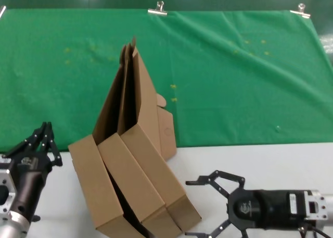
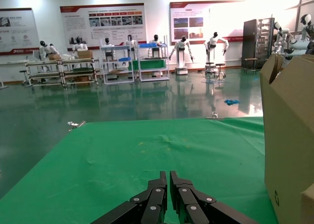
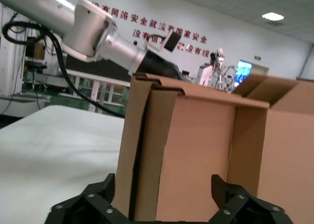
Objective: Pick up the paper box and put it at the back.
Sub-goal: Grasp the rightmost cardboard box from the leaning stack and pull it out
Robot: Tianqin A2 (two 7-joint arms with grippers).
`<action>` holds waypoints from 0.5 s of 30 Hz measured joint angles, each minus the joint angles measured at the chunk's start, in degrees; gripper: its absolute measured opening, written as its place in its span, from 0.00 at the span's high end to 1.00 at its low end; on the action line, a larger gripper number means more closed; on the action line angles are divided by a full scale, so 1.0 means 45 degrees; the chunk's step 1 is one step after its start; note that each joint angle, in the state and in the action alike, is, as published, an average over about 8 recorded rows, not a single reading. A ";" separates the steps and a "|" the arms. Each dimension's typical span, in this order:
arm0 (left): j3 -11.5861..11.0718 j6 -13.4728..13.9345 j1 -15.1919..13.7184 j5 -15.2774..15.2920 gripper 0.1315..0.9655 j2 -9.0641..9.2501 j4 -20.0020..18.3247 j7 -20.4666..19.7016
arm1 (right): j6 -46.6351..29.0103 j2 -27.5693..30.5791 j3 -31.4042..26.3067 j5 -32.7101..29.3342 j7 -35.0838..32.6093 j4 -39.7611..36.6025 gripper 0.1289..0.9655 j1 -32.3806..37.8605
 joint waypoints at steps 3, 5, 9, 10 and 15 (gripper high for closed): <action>0.0000 0.0000 0.0000 0.0000 0.94 0.0000 0.0000 0.0000 | -0.0004 -0.0307 0.0333 -0.0577 -0.0112 -0.0672 0.29 0.0283; 0.0000 0.0000 0.0000 0.0000 0.95 0.0000 0.0000 0.0000 | -0.0001 -0.0448 0.0597 -0.0977 -0.0162 -0.1009 0.29 0.0429; 0.0000 0.0000 0.0000 0.0000 0.96 0.0000 0.0000 0.0000 | 0.0036 -0.0609 0.1131 -0.1735 -0.0224 -0.1456 0.42 0.0640; 0.0000 0.0000 0.0000 0.0000 0.96 0.0000 0.0000 0.0000 | 0.0049 -0.0629 0.1262 -0.1914 -0.0233 -0.1531 0.45 0.0678; 0.0000 0.0000 0.0000 0.0000 0.96 0.0000 0.0000 0.0000 | 0.0101 -0.0638 0.1866 -0.2697 -0.0249 -0.1734 0.57 0.0773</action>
